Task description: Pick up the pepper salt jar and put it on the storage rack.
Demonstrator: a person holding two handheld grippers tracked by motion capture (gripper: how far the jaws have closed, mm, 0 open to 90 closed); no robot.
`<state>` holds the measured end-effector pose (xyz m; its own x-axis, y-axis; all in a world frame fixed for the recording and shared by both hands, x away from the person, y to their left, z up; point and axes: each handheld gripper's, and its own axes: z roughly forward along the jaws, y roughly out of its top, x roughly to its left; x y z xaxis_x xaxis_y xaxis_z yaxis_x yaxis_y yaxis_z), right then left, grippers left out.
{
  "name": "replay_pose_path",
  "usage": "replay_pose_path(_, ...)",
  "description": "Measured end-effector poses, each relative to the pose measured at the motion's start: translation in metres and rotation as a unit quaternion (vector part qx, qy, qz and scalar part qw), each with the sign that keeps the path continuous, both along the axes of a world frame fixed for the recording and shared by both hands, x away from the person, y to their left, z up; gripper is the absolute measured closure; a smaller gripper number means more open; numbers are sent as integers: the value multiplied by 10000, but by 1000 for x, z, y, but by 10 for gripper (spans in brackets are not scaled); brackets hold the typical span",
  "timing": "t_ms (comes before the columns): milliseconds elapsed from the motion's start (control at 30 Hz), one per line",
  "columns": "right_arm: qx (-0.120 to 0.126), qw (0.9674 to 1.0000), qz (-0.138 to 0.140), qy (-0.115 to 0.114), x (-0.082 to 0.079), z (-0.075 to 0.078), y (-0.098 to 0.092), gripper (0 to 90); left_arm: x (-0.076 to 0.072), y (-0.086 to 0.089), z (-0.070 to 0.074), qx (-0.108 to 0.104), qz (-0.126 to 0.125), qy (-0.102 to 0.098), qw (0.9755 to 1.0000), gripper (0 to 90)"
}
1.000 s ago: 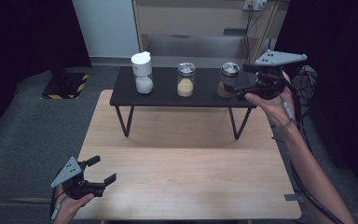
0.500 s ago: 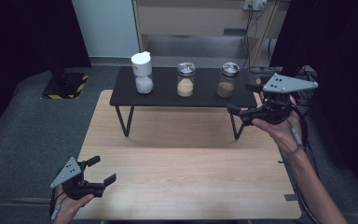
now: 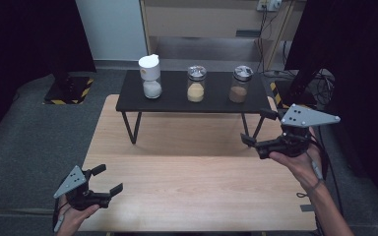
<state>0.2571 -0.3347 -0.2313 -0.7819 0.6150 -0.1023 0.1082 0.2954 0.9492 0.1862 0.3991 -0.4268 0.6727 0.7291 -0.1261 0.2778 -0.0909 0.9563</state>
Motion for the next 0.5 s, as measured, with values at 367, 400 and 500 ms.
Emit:
replay_pose_path(367, -9, 9999, -93, 70, -28, -35, -10, 80, 0, 0, 0, 16, -10, -8, 10000, 12)
replay_pose_path(400, -26, 9999, -123, 72, -31, -38, -11, 80, 0, 0, 0, 19, -9, -8, 10000, 12)
replay_pose_path(500, -42, 9997, -182, 144, -38, -47, -14, 80, 0, -1, 1, 24, -8, -8, 10000, 12)
